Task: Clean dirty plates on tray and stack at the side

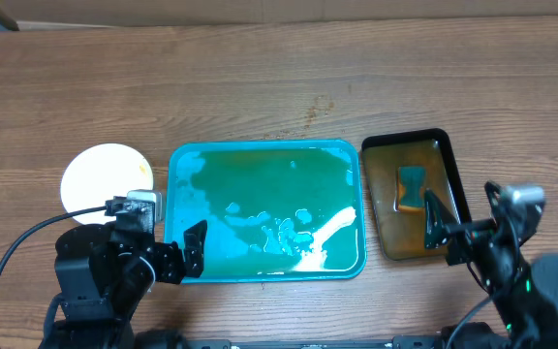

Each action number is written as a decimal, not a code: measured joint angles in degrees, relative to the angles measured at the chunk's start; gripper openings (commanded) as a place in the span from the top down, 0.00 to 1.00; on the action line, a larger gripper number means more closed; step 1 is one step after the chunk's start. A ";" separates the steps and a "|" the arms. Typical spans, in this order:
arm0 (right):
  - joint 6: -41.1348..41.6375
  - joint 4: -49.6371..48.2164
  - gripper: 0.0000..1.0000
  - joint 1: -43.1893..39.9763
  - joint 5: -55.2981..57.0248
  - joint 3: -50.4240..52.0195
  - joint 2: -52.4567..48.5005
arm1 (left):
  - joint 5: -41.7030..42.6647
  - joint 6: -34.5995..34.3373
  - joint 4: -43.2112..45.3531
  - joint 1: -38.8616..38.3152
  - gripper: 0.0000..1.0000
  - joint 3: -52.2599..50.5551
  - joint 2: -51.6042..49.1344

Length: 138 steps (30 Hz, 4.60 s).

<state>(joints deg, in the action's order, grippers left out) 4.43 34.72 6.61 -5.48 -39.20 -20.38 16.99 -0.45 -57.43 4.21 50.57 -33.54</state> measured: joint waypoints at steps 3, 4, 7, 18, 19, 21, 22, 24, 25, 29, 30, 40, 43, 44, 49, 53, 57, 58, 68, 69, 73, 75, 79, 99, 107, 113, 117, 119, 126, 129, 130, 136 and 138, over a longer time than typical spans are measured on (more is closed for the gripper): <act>0.02 -9.90 0.00 -0.37 0.11 7.67 7.52 | 0.00 0.00 0.00 0.00 0.00 -0.07 0.00; 0.00 -12.98 0.00 -0.48 0.17 10.38 9.88 | 0.00 0.00 -0.02 0.00 0.00 -0.09 0.00; 0.00 -22.69 0.00 -0.59 0.37 18.36 15.10 | 0.00 0.00 0.02 0.00 0.00 -0.09 0.00; -0.50 -41.22 0.00 -1.46 0.17 37.86 19.67 | 0.00 0.00 0.00 0.00 0.00 -0.11 0.00; -0.87 -38.29 0.00 -1.57 -0.11 38.05 19.71 | 0.00 0.00 0.00 0.00 0.00 -0.11 0.00; -1.51 -32.61 0.00 -1.70 -0.85 38.16 19.69 | 0.00 0.00 -0.02 0.00 0.00 -0.11 0.00; -1.70 -30.49 0.00 -1.70 -1.27 38.16 19.67 | 0.00 0.00 0.00 0.00 0.00 -0.11 0.00; -1.90 -30.25 0.00 -1.70 -1.86 38.16 19.65 | 0.00 0.00 0.00 0.00 0.00 -0.11 0.00; -2.08 -30.32 0.00 -1.70 -2.08 38.16 19.65 | 0.00 0.00 -0.02 0.00 0.00 -0.11 0.00; -2.34 -30.36 0.00 -1.70 -2.49 38.16 19.65 | 0.00 0.00 -0.02 0.00 0.00 -0.11 0.00; -2.38 -30.38 0.00 -1.70 -2.64 38.16 19.65 | 0.00 0.00 -0.02 0.00 0.00 -0.11 0.00; -2.62 -30.36 0.00 -1.70 -2.89 38.16 19.65 | 0.00 0.00 -0.02 0.00 0.00 -0.11 0.00; -2.71 -30.38 0.00 -1.70 -3.04 38.16 19.65 | 0.00 0.00 -0.02 0.00 0.00 -0.11 0.00; -2.73 -30.36 0.00 -1.70 -3.08 38.16 19.65 | 0.00 0.00 -0.02 0.00 0.00 -0.11 0.00; -2.71 -30.36 0.00 -1.70 -3.10 38.16 19.65 | 0.00 0.00 -0.02 0.00 0.00 -0.11 0.00; -2.73 -30.38 0.00 -1.70 -3.13 38.16 19.65 | 0.00 0.00 -0.02 0.00 0.00 -0.11 0.00; -2.75 -30.34 0.00 -1.70 -3.10 38.16 19.65 | 0.00 0.00 -0.02 0.00 0.00 -0.11 0.00; -2.73 -30.34 0.00 -1.70 -3.08 38.16 19.65 | 0.00 0.00 -0.02 0.00 0.00 -0.11 0.00; -2.73 -30.38 0.00 -1.70 -3.10 38.16 19.65 | -4.20 0.00 7.43 -3.17 0.00 -7.13 11.21; -2.75 -30.40 0.00 -1.70 -3.13 38.16 19.65 | -4.94 0.00 10.49 -3.96 0.00 -9.88 14.19; -2.73 -30.40 0.00 -1.70 -3.10 38.16 19.65 | -6.19 -1.07 19.67 -4.98 0.00 -20.33 22.99; -2.75 -30.40 0.00 -1.70 -3.10 38.16 19.65 | -6.97 -2.19 24.74 -4.98 0.00 -25.99 26.86; -2.75 -30.40 0.00 -1.70 -3.13 38.16 19.65 | -7.67 -4.33 37.83 -4.98 0.00 -36.76 32.02; -2.75 -30.40 0.00 -1.70 -3.10 38.16 19.65 | -12.57 -7.32 53.48 -5.01 0.00 -50.10 32.70; -2.73 -30.42 0.00 -1.70 -3.10 38.16 19.65 | -12.57 -7.32 53.48 -4.98 0.00 -50.10 32.70; -2.75 -30.42 0.00 -1.70 -3.10 38.16 19.65 | -12.57 -7.32 53.48 -5.01 0.00 -50.10 32.70; -2.75 -30.40 0.00 -1.70 -3.10 38.16 19.65 | -12.57 -7.32 53.48 -4.98 0.00 -50.10 32.70; -2.75 -30.40 0.00 -1.70 -3.13 38.16 19.65 | -12.57 -7.32 53.48 -4.98 0.00 -50.10 32.70; -2.75 -30.40 0.00 -1.70 -3.10 38.16 19.65 | -12.59 -7.32 53.48 -4.98 0.00 -50.10 32.70; -2.75 -30.42 0.00 -1.70 -3.10 38.16 19.65 | -12.59 -7.32 53.48 -4.98 0.00 -50.10 32.70; -2.75 -30.40 0.00 -1.70 -3.13 38.16 19.65 | -12.57 -7.32 53.48 -4.98 0.00 -50.10 32.70; -2.73 -30.40 0.00 -1.70 -3.13 38.16 19.65 | -12.57 -7.32 53.48 -4.98 0.00 -50.10 32.70; -2.73 -30.40 0.00 -1.70 -3.10 38.16 19.65 | -12.59 -7.32 53.48 -4.98 0.00 -50.10 32.70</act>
<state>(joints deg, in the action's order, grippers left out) 1.69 4.32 4.91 -8.58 -1.04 -0.73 4.40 -7.77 -3.95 -0.78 0.47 -0.84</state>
